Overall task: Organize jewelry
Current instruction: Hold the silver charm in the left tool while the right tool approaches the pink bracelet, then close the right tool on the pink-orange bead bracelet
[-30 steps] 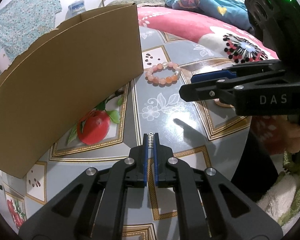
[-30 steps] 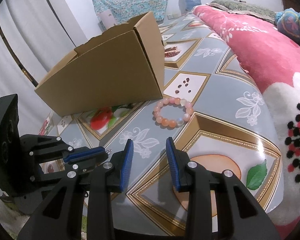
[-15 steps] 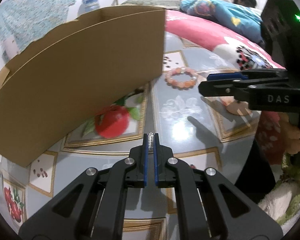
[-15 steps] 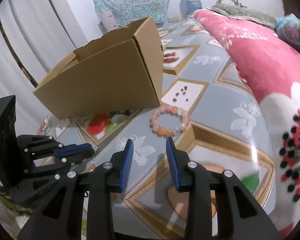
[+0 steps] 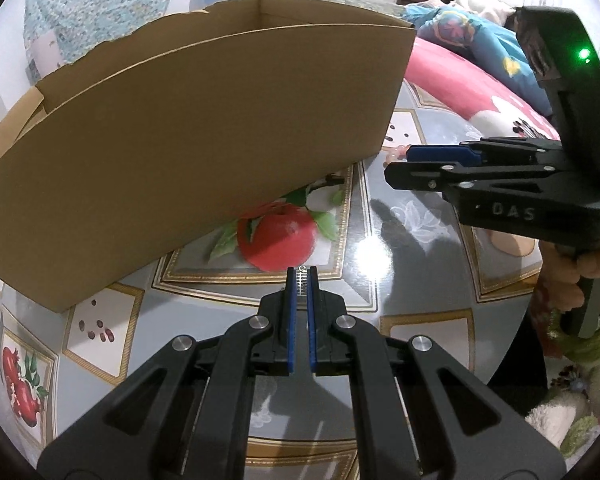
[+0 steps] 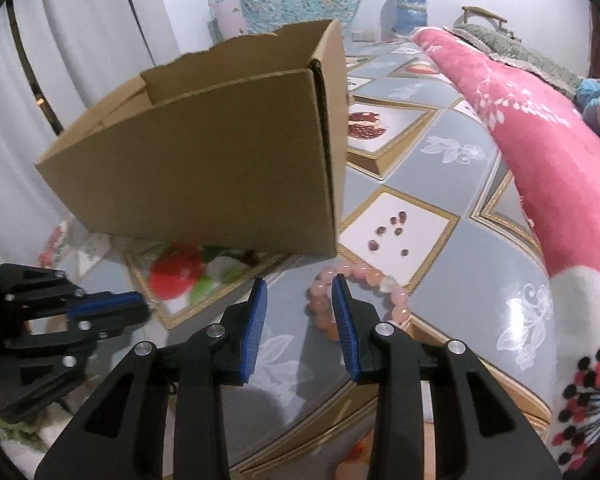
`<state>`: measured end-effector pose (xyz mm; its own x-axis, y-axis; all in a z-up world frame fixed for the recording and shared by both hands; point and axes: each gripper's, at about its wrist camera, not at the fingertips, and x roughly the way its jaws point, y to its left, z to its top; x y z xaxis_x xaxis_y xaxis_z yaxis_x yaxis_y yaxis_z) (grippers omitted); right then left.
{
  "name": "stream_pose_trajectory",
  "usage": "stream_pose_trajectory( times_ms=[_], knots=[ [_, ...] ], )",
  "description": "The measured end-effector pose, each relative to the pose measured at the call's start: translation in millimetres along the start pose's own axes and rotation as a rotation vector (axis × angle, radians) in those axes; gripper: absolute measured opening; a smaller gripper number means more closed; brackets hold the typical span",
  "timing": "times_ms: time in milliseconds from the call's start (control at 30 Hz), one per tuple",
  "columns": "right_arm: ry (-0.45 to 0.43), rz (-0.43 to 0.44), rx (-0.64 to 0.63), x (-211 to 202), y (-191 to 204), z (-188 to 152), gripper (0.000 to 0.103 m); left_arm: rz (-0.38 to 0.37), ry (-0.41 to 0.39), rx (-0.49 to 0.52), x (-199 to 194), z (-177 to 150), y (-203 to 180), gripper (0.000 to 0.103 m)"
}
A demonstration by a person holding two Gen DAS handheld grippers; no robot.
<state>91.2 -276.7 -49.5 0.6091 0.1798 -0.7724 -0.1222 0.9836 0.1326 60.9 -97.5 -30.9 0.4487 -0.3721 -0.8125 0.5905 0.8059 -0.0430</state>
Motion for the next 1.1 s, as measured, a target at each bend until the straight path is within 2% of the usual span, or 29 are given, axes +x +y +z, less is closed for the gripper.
stream_pose_trajectory(
  times_ms=[400,633,900,1100],
  knots=[
    [0.013,-0.040,-0.003,6,4,-4,0.033,0.005,0.007,-0.025,1,1,8,0.004],
    [0.010,-0.062,-0.006,7,7,-4,0.026,0.004,0.014,-0.031,0,-2,10,0.004],
    [0.012,-0.061,0.031,7,0,-2,0.011,0.009,0.015,-0.033,1,-1,11,0.004],
    [0.012,-0.018,0.084,7,-8,-2,0.010,0.009,0.015,-0.033,1,-1,10,0.004]
  ],
)
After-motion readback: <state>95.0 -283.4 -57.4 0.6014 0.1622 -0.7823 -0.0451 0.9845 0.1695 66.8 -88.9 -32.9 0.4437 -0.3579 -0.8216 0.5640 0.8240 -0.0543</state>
